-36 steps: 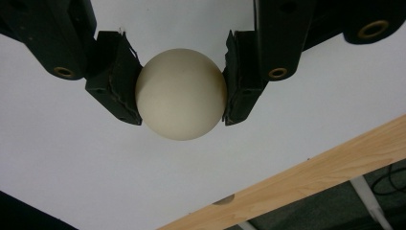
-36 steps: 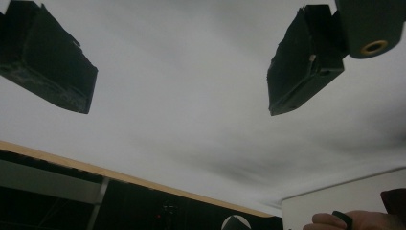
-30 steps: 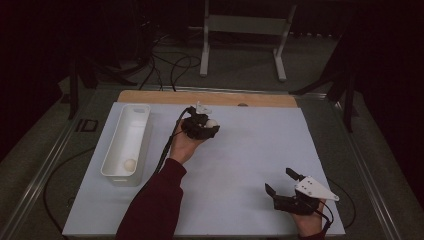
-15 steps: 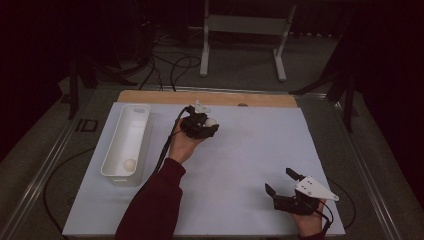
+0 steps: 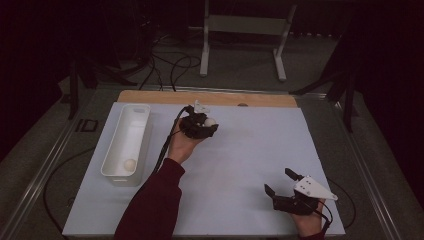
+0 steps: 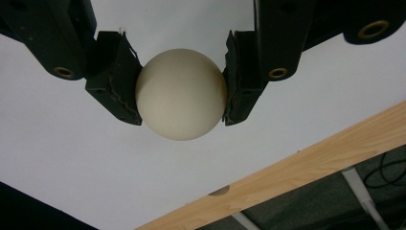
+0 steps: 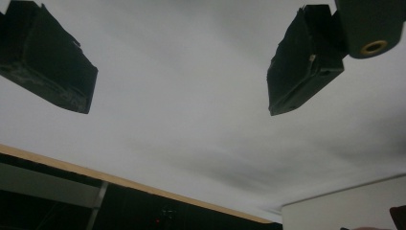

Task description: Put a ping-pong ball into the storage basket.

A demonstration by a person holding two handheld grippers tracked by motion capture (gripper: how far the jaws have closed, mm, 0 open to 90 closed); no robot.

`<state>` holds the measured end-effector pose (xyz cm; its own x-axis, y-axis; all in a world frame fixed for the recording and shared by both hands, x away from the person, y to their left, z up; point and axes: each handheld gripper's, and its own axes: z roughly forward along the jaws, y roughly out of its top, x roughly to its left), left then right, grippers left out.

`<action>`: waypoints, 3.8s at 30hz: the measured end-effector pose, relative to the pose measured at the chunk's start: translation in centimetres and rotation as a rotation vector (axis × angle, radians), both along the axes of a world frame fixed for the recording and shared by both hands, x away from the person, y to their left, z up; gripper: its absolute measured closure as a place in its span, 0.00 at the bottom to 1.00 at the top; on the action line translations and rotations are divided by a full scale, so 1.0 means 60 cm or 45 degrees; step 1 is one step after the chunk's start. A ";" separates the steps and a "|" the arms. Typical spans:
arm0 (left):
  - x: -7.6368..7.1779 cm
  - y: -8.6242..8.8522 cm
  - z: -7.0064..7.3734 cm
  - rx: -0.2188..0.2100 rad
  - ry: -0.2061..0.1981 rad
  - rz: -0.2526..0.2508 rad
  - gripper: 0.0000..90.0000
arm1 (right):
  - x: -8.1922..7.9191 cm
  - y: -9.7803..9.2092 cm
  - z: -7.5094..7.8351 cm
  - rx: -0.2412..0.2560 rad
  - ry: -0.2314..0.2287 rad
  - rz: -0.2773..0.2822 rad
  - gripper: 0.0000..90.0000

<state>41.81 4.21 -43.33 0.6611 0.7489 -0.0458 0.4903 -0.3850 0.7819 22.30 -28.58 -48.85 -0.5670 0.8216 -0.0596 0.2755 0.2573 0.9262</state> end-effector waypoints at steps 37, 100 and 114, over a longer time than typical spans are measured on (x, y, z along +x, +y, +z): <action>-0.009 0.013 0.030 -0.024 -0.046 0.014 0.57 | -0.001 -0.001 0.002 0.015 -0.009 -0.003 0.11; -0.026 0.045 0.077 -0.050 -0.094 0.010 0.57 | -0.002 -0.002 0.002 0.030 -0.018 0.000 0.11; -0.029 0.060 0.089 -0.052 -0.104 -0.011 0.57 | -0.002 -0.002 0.003 0.029 -0.019 0.000 0.11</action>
